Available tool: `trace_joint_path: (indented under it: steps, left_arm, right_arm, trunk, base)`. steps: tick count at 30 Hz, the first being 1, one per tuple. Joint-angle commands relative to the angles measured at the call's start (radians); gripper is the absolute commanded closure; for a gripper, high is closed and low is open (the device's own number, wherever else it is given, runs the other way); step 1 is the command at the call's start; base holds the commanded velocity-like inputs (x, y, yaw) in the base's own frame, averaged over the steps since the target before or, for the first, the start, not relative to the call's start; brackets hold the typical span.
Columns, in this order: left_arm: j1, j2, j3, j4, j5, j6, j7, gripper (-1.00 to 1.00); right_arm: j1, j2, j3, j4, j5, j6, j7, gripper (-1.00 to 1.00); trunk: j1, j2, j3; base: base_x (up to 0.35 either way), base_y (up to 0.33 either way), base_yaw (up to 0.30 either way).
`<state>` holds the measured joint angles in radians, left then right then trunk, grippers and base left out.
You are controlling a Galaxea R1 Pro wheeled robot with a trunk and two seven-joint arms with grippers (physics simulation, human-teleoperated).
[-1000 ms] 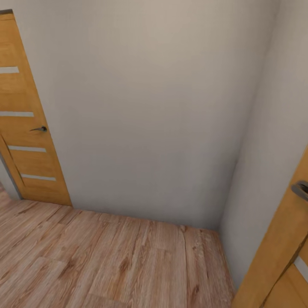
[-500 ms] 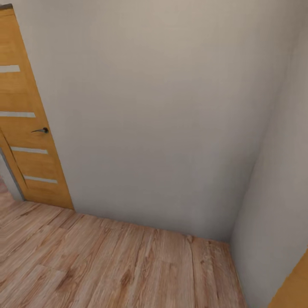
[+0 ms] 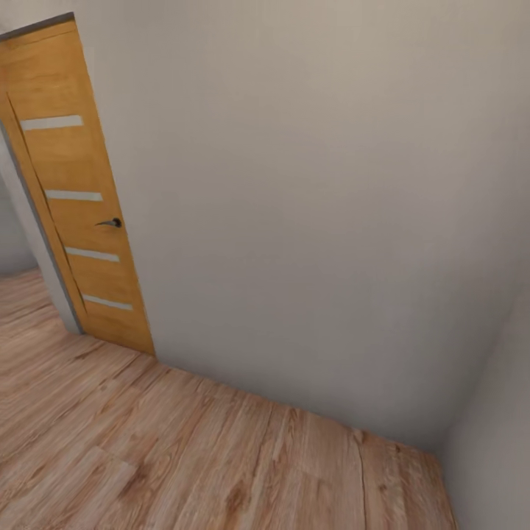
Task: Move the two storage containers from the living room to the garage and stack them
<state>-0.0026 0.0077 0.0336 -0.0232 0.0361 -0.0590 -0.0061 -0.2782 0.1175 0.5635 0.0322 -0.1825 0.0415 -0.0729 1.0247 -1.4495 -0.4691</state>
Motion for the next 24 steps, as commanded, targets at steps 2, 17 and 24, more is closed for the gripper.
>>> trace_joint_path:
  steps: [2, 17, 24]
  left_arm:
    - [0.000, 0.000, 0.004, 0.000, 0.004, -0.002, -0.001, -1.00]
    - [0.000, 0.000, 0.005, 0.000, 0.005, -0.003, 0.000, -1.00]
    - [0.000, 0.000, 0.006, 0.000, 0.005, -0.002, 0.000, -1.00]
  right_arm:
    - [-0.001, 0.001, 0.009, 0.002, -0.009, 0.001, -0.002, -1.00]
    - [-0.001, 0.001, 0.009, 0.002, -0.009, 0.001, -0.002, -1.00]
    - [-0.001, 0.001, 0.008, 0.001, -0.009, 0.001, -0.002, -1.00]
  trunk:
    - [0.000, -0.001, -0.001]
    - [0.000, -0.001, -0.001]
    - [0.000, -0.001, -0.001]
  base:
    - [0.053, 0.000, 0.268]
    - [0.002, 0.000, 0.268]
    - [0.000, 0.000, 0.268]
